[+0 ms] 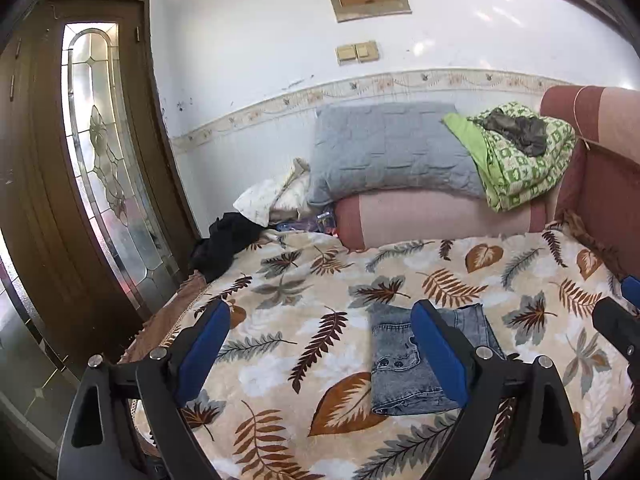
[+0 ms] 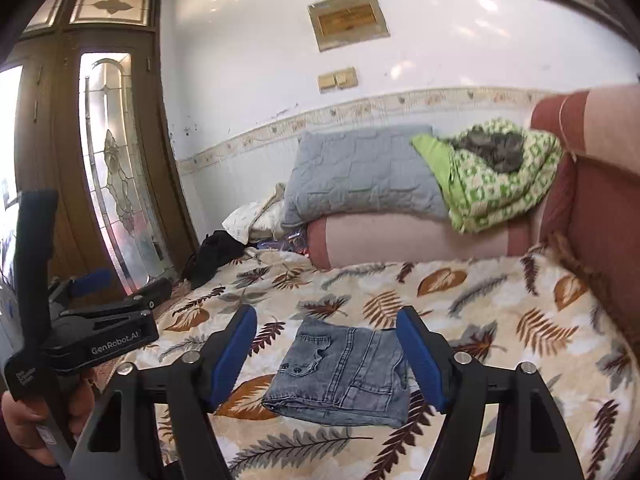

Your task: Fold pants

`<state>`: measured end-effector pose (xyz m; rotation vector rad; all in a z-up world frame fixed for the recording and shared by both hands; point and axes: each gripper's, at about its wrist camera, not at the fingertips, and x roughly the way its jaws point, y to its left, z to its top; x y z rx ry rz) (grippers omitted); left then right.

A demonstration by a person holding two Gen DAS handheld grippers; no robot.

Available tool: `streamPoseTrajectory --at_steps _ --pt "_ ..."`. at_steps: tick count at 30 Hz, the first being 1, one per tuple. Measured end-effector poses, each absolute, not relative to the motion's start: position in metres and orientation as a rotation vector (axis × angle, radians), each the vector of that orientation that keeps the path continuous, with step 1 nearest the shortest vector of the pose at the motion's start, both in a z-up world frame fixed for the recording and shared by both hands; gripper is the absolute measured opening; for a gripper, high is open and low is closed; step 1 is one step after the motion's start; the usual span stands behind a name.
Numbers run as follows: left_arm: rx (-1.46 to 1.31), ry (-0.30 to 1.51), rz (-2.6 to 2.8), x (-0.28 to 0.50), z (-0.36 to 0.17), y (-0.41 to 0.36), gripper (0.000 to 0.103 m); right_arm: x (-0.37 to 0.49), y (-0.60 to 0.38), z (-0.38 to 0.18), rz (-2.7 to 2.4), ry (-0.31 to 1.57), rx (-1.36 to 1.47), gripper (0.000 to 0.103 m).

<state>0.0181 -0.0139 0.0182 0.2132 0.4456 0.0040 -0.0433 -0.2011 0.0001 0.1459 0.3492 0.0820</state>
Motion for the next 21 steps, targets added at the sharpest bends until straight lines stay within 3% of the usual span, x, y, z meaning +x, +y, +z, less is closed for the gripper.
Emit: streamPoseTrajectory --at_steps 21 --pt "0.188 0.424 0.014 -0.004 0.026 -0.007 0.093 -0.063 -0.174 0.006 0.067 0.335 0.059 0.080"
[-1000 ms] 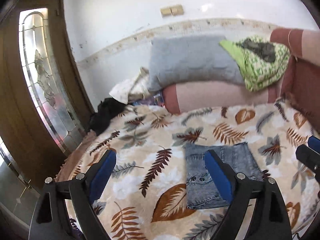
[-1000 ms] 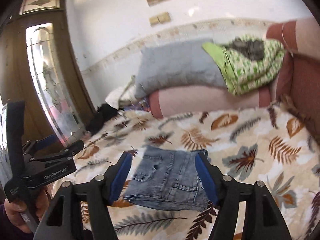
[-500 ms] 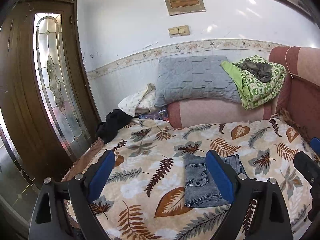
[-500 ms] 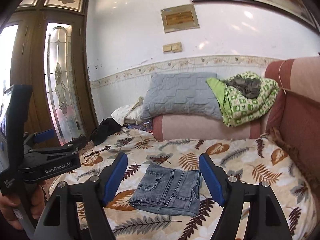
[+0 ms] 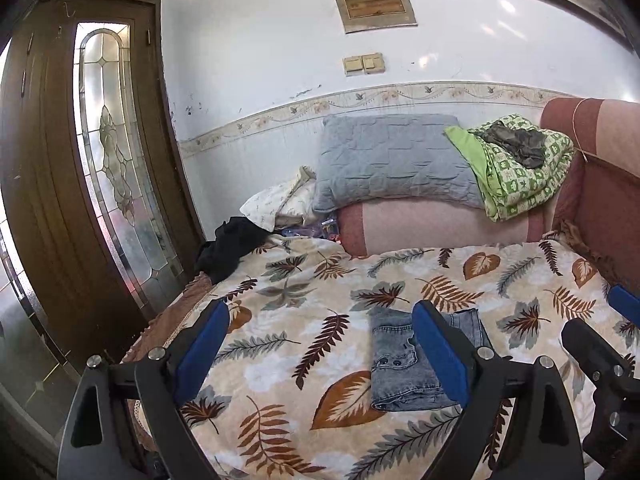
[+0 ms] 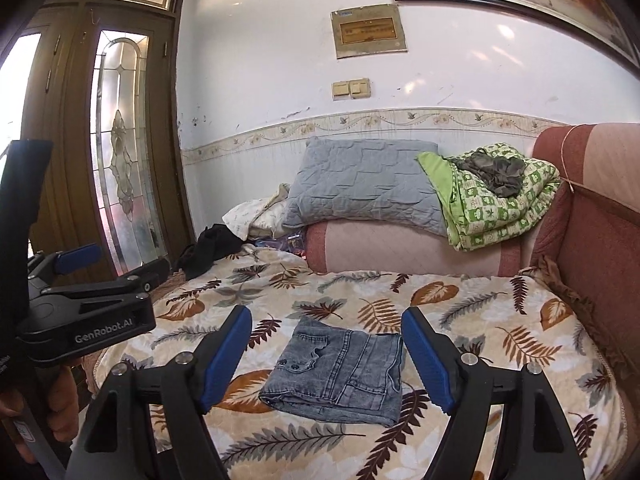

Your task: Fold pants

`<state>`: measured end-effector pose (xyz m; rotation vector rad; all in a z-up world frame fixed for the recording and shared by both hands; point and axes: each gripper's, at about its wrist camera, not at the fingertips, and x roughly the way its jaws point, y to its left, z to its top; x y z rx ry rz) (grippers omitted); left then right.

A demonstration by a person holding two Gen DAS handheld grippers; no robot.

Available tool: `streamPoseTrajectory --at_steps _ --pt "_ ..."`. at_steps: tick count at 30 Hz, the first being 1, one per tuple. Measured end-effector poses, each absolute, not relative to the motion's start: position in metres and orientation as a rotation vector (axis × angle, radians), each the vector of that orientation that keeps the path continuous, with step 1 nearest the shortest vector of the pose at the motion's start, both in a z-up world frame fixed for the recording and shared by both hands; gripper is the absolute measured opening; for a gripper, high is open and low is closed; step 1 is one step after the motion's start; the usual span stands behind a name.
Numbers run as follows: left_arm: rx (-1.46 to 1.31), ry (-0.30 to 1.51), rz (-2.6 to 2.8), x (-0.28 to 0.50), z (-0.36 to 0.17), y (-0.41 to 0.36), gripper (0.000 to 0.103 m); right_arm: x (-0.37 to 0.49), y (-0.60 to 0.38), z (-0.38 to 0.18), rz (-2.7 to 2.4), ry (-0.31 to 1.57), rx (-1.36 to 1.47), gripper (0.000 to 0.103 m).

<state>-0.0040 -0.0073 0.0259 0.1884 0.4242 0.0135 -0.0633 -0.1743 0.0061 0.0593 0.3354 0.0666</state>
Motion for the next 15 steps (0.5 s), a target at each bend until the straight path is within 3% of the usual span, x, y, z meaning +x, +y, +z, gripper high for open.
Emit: streamPoseTrajectory --at_steps 15 --pt "0.176 0.451 -0.002 0.0001 0.0204 -0.0068 0.093 -0.0600 -0.1752 0.0051 0.065 0.347 0.065 0.080"
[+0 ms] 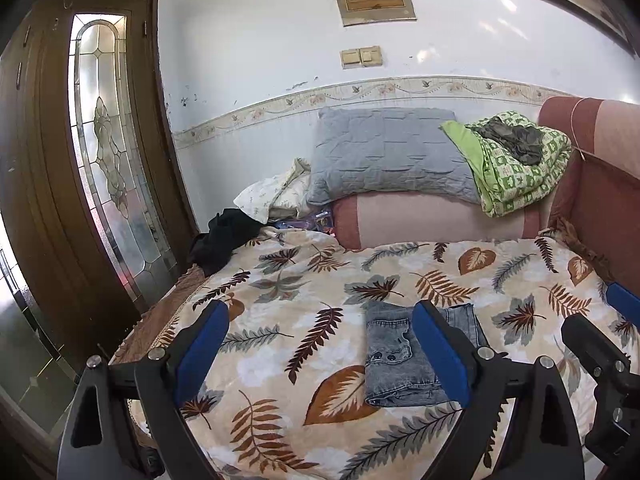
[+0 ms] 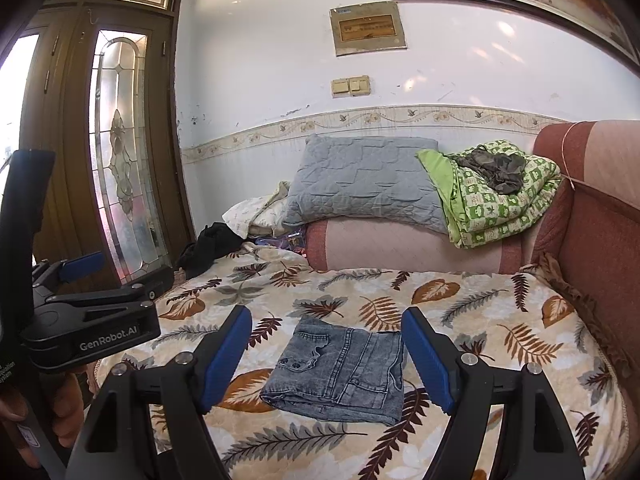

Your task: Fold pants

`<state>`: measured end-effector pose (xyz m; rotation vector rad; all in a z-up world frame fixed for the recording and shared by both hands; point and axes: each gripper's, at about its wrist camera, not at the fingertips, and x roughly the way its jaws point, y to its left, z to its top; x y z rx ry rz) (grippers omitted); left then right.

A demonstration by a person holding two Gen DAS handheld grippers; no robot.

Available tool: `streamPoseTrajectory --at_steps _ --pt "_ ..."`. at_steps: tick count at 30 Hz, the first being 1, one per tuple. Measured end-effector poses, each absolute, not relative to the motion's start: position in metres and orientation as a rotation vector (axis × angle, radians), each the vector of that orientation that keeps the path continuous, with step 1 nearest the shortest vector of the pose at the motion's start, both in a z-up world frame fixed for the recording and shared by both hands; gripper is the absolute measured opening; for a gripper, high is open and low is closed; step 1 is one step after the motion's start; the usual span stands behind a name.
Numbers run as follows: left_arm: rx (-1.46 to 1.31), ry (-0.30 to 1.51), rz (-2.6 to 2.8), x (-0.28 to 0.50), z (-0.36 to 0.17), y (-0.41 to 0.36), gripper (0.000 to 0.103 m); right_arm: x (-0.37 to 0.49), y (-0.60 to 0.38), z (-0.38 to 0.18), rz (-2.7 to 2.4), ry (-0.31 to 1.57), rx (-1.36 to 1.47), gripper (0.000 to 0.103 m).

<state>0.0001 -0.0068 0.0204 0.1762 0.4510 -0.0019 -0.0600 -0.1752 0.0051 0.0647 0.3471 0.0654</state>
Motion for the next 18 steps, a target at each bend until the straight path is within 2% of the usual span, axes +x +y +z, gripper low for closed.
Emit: streamPoseTrajectory --at_steps 18 --pt "0.169 0.475 0.039 0.0107 0.0116 0.0021 0.093 -0.0526 -0.1727 -0.0048 0.070 0.383 0.065 0.080"
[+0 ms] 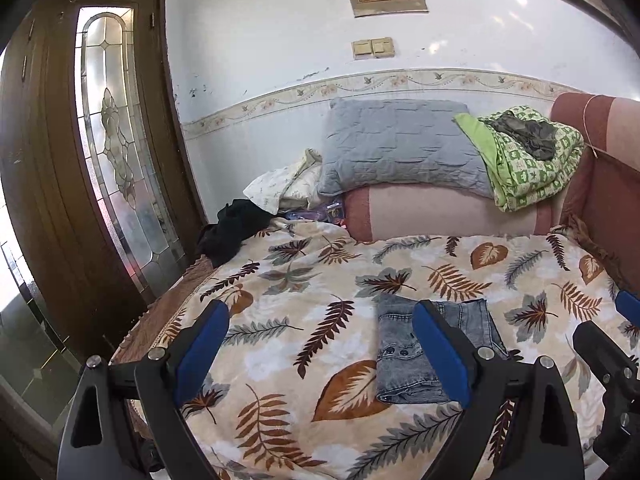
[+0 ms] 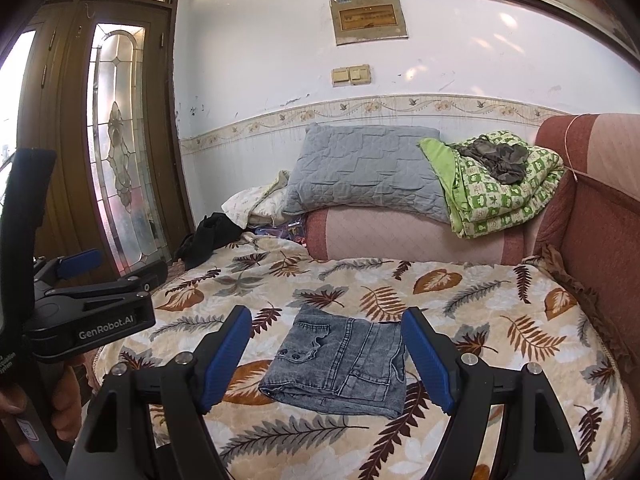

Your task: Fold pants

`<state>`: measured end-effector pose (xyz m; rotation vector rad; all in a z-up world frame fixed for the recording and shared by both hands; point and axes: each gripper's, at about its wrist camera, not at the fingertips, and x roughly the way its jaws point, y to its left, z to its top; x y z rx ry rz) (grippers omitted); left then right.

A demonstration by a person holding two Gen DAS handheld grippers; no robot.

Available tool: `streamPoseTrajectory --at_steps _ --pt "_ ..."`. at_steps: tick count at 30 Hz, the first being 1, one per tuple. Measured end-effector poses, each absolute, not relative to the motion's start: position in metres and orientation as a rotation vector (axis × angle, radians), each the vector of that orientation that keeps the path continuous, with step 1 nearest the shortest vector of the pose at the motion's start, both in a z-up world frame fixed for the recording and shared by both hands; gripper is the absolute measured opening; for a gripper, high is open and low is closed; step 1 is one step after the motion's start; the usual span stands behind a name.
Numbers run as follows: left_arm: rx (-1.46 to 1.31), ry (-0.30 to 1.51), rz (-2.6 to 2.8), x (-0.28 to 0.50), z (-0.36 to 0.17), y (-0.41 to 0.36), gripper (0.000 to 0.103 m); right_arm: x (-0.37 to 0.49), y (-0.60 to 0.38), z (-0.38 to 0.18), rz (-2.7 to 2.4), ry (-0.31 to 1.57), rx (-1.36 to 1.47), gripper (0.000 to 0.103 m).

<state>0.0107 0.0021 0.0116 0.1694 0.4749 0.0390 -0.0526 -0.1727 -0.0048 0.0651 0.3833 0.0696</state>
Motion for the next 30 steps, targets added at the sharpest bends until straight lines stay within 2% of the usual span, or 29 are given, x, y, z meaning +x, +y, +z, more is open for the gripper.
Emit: streamPoseTrajectory --at_steps 30 --pt "0.143 0.497 0.068 0.018 0.007 0.016 0.093 -0.044 -0.162 -0.010 0.092 0.411 0.033 0.080"
